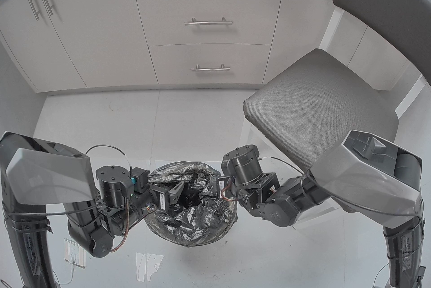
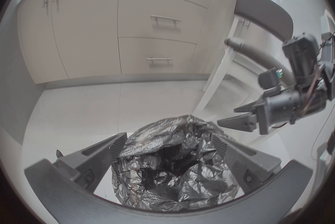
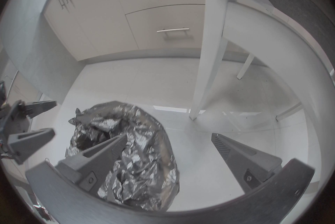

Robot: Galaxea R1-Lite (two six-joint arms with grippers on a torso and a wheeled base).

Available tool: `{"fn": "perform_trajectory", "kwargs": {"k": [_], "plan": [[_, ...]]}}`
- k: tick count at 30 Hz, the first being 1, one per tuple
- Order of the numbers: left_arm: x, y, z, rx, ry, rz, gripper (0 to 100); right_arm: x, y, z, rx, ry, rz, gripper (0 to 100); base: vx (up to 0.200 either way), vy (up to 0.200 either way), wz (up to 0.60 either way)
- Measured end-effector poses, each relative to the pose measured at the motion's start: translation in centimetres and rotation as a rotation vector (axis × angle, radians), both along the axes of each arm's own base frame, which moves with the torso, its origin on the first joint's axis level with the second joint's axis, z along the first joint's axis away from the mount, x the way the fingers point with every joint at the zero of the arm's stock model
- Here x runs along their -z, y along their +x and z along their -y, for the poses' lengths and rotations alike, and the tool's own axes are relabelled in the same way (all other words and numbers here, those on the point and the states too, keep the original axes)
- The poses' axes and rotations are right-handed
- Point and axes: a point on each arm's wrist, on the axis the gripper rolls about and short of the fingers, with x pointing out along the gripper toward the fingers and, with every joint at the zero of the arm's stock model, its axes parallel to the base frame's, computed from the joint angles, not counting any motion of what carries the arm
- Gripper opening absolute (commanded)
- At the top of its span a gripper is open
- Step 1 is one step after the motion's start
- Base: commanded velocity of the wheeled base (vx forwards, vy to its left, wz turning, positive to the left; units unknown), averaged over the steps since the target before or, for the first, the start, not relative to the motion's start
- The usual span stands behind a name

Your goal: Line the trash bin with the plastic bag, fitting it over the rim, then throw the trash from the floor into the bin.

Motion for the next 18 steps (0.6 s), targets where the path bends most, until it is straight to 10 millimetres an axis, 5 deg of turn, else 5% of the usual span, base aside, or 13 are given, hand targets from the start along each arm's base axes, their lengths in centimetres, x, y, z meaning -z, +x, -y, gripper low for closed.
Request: {"fn": "perform_trajectory", "kwargs": {"k": [8,18], "plan": [[4.6,3.0,0.7,0.007,0.076,-0.024,100,2.2,-2.3,-0.8,-0.032,-0.019,-0.057,100,0.000,0.000,0.00],[7.7,6.6,0.6,-0.115,0.152,0.032,100,4.3,-2.9,-1.0,-0.037,-0.045,-0.093,100,0.000,0.000,0.00]]}}
